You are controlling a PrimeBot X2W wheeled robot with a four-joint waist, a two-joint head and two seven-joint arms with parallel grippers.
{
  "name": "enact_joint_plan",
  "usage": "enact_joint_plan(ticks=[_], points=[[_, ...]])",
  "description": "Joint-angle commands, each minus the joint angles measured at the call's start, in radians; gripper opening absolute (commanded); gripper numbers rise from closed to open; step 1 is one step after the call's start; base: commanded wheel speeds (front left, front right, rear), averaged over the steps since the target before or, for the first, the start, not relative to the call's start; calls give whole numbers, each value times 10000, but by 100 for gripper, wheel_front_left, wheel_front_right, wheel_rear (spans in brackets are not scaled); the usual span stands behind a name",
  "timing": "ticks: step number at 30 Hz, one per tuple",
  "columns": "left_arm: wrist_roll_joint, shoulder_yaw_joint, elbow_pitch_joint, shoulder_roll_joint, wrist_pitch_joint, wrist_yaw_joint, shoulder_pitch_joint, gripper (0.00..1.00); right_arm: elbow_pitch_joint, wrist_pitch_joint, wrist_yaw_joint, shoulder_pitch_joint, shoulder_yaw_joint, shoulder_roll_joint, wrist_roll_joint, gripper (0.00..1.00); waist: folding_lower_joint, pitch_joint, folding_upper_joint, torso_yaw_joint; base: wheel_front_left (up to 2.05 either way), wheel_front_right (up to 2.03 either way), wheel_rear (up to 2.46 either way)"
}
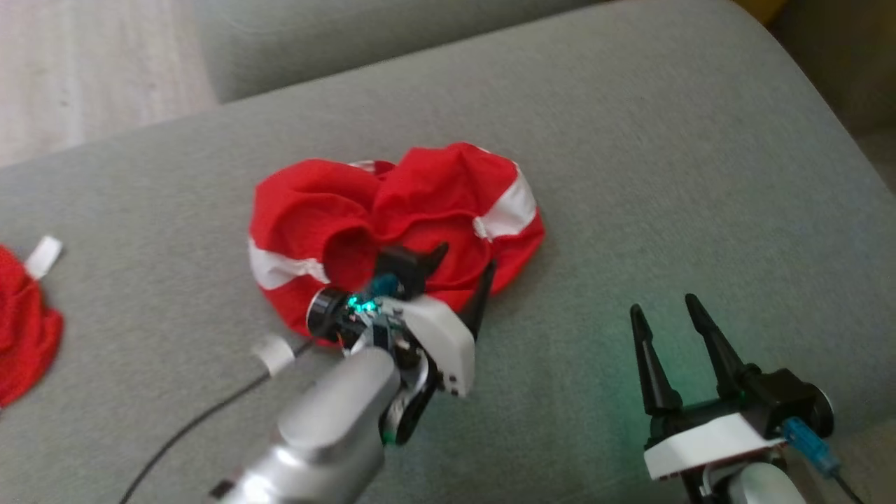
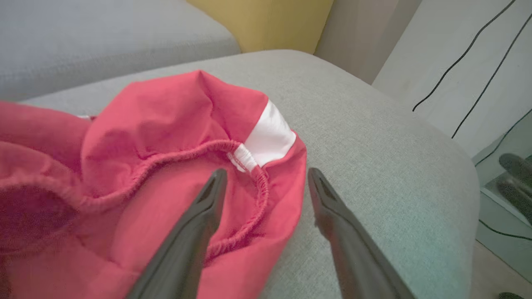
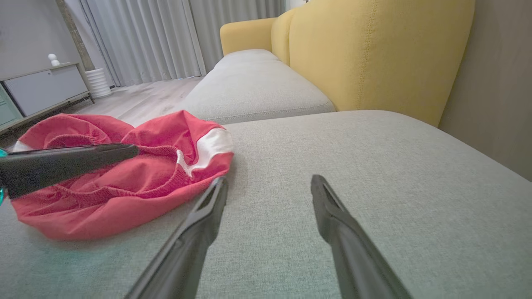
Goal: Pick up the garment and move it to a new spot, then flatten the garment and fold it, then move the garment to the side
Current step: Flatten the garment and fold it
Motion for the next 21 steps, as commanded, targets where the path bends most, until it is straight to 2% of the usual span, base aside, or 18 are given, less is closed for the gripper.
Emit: enact_joint_plan(ticks=[1,10,18,19,20,21], points=[[-342,161,-145,5,30,63,-622,100,-331,-38,39,-363,308,-51,22,100,-3,361,0,-351,0,0,0],[-3458,-484,995,5,335,211,-1887,100,-324,-38,39,-691,452,-51,210,100,-3,978,0,-899,0,0,0],[-5023,-1108,1929,5,34,81,-2683,100,-308,-38,39,-868,487,-51,281,100,-3,1252,0,-1187,0,0,0],[-5129,-1213,2014,5,-23,73,-2768,96,-311,-38,39,-887,476,-51,286,100,-3,1279,0,-1200,0,0,0],[-5228,-1324,2093,5,-73,55,-2848,36,-314,-38,39,-901,465,-51,291,100,-3,1308,0,-1209,0,0,0],[-5325,-1445,2153,5,-110,-3,-2920,0,-315,-38,39,-914,455,-51,296,100,-3,1329,0,-1213,0,0,0]])
